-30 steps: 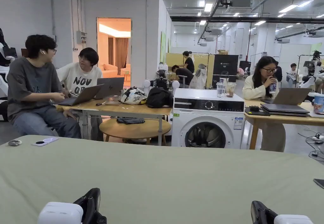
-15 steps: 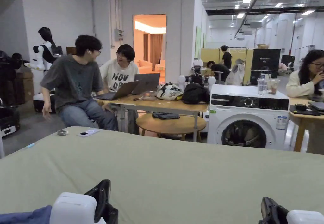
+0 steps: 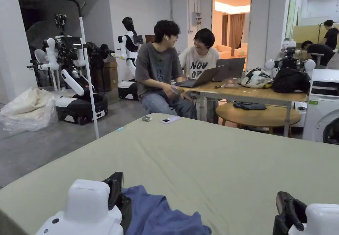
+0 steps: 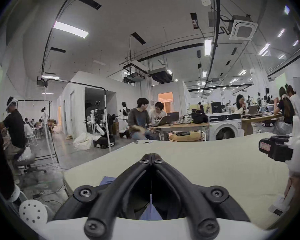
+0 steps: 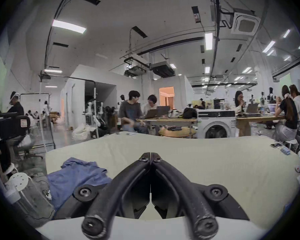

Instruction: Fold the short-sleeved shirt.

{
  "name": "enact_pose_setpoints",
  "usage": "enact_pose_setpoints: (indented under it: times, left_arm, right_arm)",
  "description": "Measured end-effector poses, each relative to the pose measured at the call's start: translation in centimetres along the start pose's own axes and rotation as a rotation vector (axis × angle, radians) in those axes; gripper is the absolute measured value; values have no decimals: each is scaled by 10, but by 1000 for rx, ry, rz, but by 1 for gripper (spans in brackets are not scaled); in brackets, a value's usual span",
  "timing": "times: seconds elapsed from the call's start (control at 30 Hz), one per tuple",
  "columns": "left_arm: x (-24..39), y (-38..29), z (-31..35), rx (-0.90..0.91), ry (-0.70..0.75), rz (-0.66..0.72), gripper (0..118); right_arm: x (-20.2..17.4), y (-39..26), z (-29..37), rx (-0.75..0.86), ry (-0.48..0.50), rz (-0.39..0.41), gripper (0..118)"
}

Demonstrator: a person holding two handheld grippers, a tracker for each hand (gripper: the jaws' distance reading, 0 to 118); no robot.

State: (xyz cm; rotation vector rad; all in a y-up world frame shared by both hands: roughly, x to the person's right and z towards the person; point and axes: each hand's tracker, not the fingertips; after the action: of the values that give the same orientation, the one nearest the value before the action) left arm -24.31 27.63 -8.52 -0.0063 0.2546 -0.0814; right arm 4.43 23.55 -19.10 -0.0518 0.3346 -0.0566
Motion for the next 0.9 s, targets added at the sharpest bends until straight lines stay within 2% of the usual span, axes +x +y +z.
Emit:
enact_pose_setpoints:
  times: [0.1, 0.17, 0.23, 0.27, 0.3, 0.33, 0.37, 0.4, 0.43, 0.47, 0.6, 0.63, 0.67, 0.73, 0.77, 0.83, 0.87, 0.9]
  left_arm:
    - [-11, -7, -6, -56, -1, 6, 0]
    - [-21, -13, -21, -161, -33, 12, 0]
    - [-38, -28, -47, -270, -175, 25, 0]
    - [-46, -38, -60, -312, -196, 42, 0]
    - [-51, -50, -77, -371, -209, 70, 10]
    - [-56, -62, -97, -463, -239, 102, 40]
    - [-59, -75, -112, -551, -279, 98, 92]
    - [-59, -86, -126, -570, -310, 73, 102]
    - [-56, -99, -143, -597, -291, 42, 94]
    - [-54, -111, -160, -653, -283, 22, 93]
    - [-48, -157, -221, -802, -303, 116, 93]
    - [-44, -166, -230, -841, -282, 67, 93]
    - [-40, -172, -237, -886, -276, 52, 85]
    - [-36, -189, -248, -947, -300, 72, 42]
    - [-33, -193, -246, -943, -247, 23, 38]
    - [-36, -186, -244, -922, -261, 76, 31]
    - [-36, -184, -245, -929, -248, 72, 12]
    - [-38, -186, -244, -928, -243, 69, 0]
  right_arm:
    - [-5, -3, -5, -13, 18, 6, 0]
    - [-4, -5, -6, -24, 28, -4, 0]
    - [-1, -8, -5, -34, 33, -8, 0]
    - [1, -10, -5, -42, 40, -8, 0]
    - [3, -12, -4, -48, 34, -2, 0]
    - [5, -14, -4, -55, 26, 1, 0]
    - [9, -15, -4, -69, 29, 1, 0]
    - [13, -18, -4, -81, 31, -1, 0]
    - [17, -21, -4, -90, 25, -2, 0]
    - [20, -23, -4, -99, 20, -4, 0]
    - [39, -29, -4, -143, 1, -8, 0]
    - [45, -28, -2, -161, 0, 10, 0]
    - [50, -28, 0, -171, 2, 34, 0]
    - [61, -28, 7, -185, -7, 86, 0]
    - [67, -28, 9, -200, -14, 96, 0]
    - [77, -29, 16, -208, -47, 74, 0]
    - [82, -31, 19, -216, -48, 50, 0]
    - [88, -33, 22, -225, -51, 11, 0]
